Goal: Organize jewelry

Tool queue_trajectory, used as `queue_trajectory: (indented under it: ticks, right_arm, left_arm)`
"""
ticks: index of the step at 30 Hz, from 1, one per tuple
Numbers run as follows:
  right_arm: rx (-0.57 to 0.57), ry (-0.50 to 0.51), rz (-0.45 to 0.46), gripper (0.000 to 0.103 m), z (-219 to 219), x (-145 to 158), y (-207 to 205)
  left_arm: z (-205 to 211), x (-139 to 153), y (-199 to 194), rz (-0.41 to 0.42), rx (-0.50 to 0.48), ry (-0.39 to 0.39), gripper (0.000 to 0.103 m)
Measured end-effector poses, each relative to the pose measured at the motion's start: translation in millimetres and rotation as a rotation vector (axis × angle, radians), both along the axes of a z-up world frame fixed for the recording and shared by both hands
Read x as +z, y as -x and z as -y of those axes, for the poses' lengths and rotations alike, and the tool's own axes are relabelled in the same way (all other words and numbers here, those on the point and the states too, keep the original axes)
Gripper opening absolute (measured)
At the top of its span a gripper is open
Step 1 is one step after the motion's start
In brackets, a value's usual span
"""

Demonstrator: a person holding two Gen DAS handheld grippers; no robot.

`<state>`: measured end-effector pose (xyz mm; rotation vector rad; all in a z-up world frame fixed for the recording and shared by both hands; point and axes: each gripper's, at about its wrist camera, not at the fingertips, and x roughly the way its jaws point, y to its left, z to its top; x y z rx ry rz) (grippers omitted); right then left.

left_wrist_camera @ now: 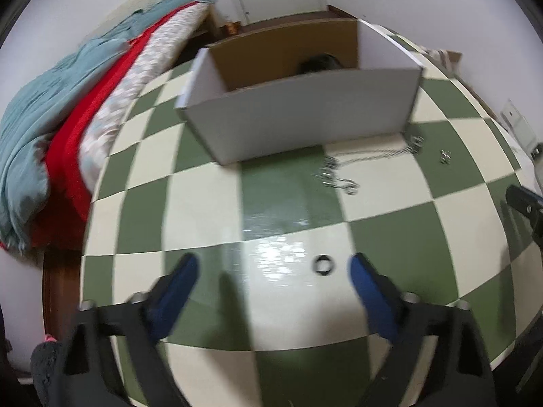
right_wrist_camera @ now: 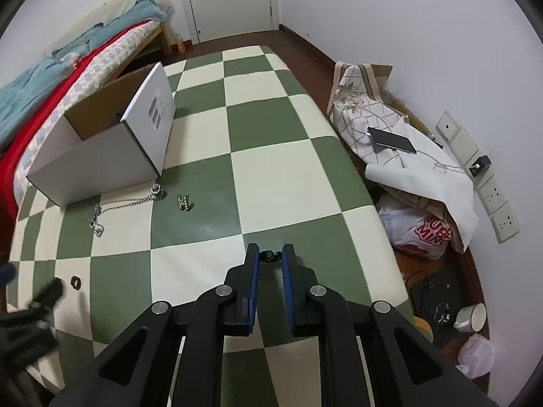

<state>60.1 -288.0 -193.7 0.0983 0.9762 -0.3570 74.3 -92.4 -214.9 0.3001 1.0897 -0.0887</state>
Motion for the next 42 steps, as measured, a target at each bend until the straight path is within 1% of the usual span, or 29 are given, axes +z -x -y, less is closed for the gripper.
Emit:
queue_trajectory:
  ticks: [4, 6, 7, 8, 9, 16, 20, 22, 27, 28, 31, 34, 36, 38, 42]
  right_arm:
    - [-0.006, -0.01, 0.007, 0.014, 2.0, 5.9, 3.3]
    - [-0.008, -0.016, 0.011, 0.014, 2.6, 9.0, 4.2]
    - [-0.009, -0.018, 0.013, 0.014, 2.7, 10.1, 4.7]
    - [-0.009, -0.019, 0.013, 0.014, 2.5, 11.3, 5.1]
    - [-0.011, -0.02, 0.014, 0.014, 2.4, 12.5, 5.3]
    - [-0.007, -0.03, 0.032, 0.014, 0.0, 20.8, 7.4]
    - [0.007, -0.041, 0.055, 0.014, -4.7, 30.2, 7.4]
    - [0.017, -0.045, 0.067, 0.014, -9.1, 35.9, 6.7]
    - [0.06, -0.073, 0.104, 0.014, -25.8, 54.6, -0.3]
    - [0.075, -0.084, 0.113, 0.014, -30.6, 59.4, -4.3]
    - [0.12, -0.11, 0.136, 0.014, -44.8, 71.9, -20.2]
    - [0.172, -0.149, 0.147, 0.014, -60.9, 81.0, -47.5]
    - [0.196, -0.188, 0.147, 0.014, -70.6, 84.8, -67.5]
    - [0.212, -0.221, 0.142, 0.014, -75.9, 86.0, -86.3]
    - [0.227, -0.309, 0.096, 0.014, -78.6, 80.7, -134.4]
  left_arm:
    - [10.2, -2.9, 0.8, -0.001, -0.021, 0.024, 0.056]
    - [14.5, -2.3, 1.3, 0.0, -0.039, 0.048, 0.028]
    - [16.6, -2.3, 1.6, -0.004, -0.043, 0.053, 0.022]
    - [18.1, -2.3, 1.4, -0.006, -0.047, 0.056, 0.012]
    - [17.9, -2.9, 0.8, -0.007, -0.049, 0.055, 0.009]
    - [14.5, 3.1, 4.3, 0.01, -0.047, 0.071, 0.008]
    - [9.0, 15.9, 4.1, 0.035, -0.039, 0.082, 0.008]
    - [4.6, 27.1, 2.1, 0.057, -0.032, 0.092, 0.008]
    - [-12.5, 67.0, -14.0, 0.121, -0.007, 0.13, 0.008]
    - [-18.0, 77.4, -21.3, 0.134, 0.002, 0.145, 0.008]
    - [-33.1, 96.4, -48.0, 0.144, 0.029, 0.181, 0.008]
    - [-44.9, 107.2, -76.7, 0.131, 0.044, 0.21, 0.008]
    - [-52.2, 111.2, -100.8, 0.107, 0.051, 0.232, 0.008]
    - [-57.3, 110.9, -124.9, 0.066, 0.055, 0.253, 0.008]
    - [-58.9, 104.1, -160.4, -0.017, 0.044, 0.279, 0.008]
